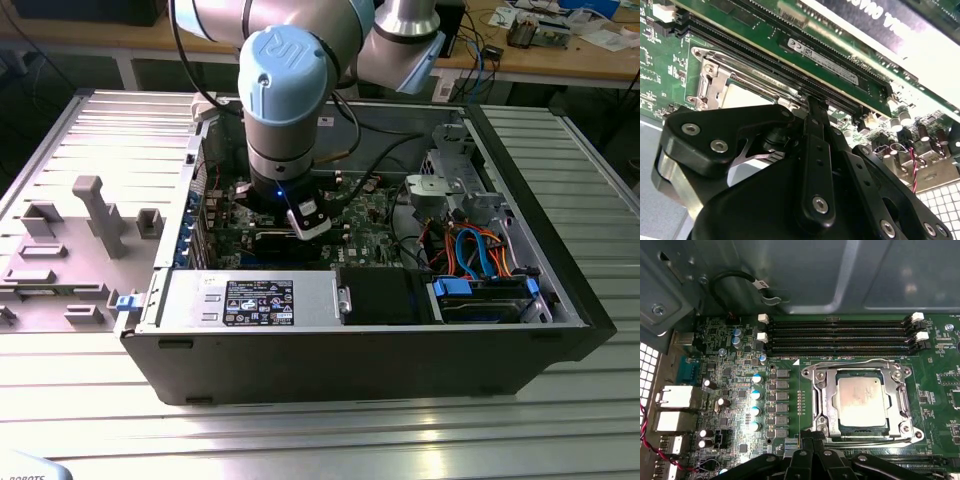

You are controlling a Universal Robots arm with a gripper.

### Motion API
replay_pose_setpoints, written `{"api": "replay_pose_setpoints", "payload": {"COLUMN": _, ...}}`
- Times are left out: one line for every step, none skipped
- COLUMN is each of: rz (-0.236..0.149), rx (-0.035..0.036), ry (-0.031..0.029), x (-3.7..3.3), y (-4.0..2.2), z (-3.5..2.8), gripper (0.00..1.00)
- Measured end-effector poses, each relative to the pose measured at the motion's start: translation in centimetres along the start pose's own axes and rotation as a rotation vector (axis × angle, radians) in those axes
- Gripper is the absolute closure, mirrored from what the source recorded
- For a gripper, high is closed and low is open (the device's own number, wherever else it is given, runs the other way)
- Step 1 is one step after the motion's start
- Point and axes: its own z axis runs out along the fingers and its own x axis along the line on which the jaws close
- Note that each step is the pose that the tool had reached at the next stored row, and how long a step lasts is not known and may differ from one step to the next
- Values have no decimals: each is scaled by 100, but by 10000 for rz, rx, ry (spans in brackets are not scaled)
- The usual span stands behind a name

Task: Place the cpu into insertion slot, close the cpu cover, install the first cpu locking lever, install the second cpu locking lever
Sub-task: 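Install the second cpu locking lever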

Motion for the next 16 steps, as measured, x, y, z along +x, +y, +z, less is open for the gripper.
{"api": "replay_pose_setpoints", "payload": {"rz": -1, "rx": 0, "ry": 0, "x": 0, "y": 0, "z": 2, "gripper": 89}}
{"api": "replay_pose_setpoints", "payload": {"rz": -1, "rx": 2, "ry": 1, "x": 0, "y": 0, "z": 2, "gripper": 89}}
{"api": "replay_pose_setpoints", "payload": {"rz": 0, "rx": 3, "ry": 0, "x": 2, "y": 0, "z": 3, "gripper": 89}}
{"api": "replay_pose_setpoints", "payload": {"rz": 1, "rx": 4, "ry": 0, "x": 4, "y": 0, "z": 3, "gripper": 89}}
{"api": "replay_pose_setpoints", "payload": {"rz": 1, "rx": 1, "ry": -1, "x": 5, "y": 2, "z": 6, "gripper": 89}}
{"api": "replay_pose_setpoints", "payload": {"rz": 0, "rx": 0, "ry": 0, "x": 6, "y": 4, "z": 9, "gripper": 89}}
{"api": "replay_pose_setpoints", "payload": {"rz": 0, "rx": 1, "ry": 1, "x": 7, "y": 6, "z": 14, "gripper": 89}}
{"api": "replay_pose_setpoints", "payload": {"rz": 0, "rx": -1, "ry": 1, "x": 7, "y": 7, "z": 17, "gripper": 89}}
{"api": "replay_pose_setpoints", "payload": {"rz": 0, "rx": -2, "ry": 1, "x": 7, "y": 8, "z": 20, "gripper": 89}}
{"api": "replay_pose_setpoints", "payload": {"rz": 0, "rx": -5, "ry": 1, "x": 7, "y": 9, "z": 24, "gripper": 89}}
{"api": "replay_pose_setpoints", "payload": {"rz": 1, "rx": -5, "ry": 0, "x": 7, "y": 10, "z": 26, "gripper": 89}}
{"api": "replay_pose_setpoints", "payload": {"rz": 1, "rx": -7, "ry": 0, "x": 7, "y": 12, "z": 29, "gripper": 89}}
{"api": "replay_pose_setpoints", "payload": {"rz": 1, "rx": -7, "ry": -1, "x": 7, "y": 13, "z": 31, "gripper": 89}}
{"api": "replay_pose_setpoints", "payload": {"rz": 0, "rx": -6, "ry": 1, "x": 7, "y": 13, "z": 30, "gripper": 89}}
{"api": "replay_pose_setpoints", "payload": {"rz": 0, "rx": -5, "ry": 1, "x": 8, "y": 14, "z": 29, "gripper": 89}}
{"api": "replay_pose_setpoints", "payload": {"rz": 0, "rx": -4, "ry": 1, "x": 8, "y": 16, "z": 25, "gripper": 89}}
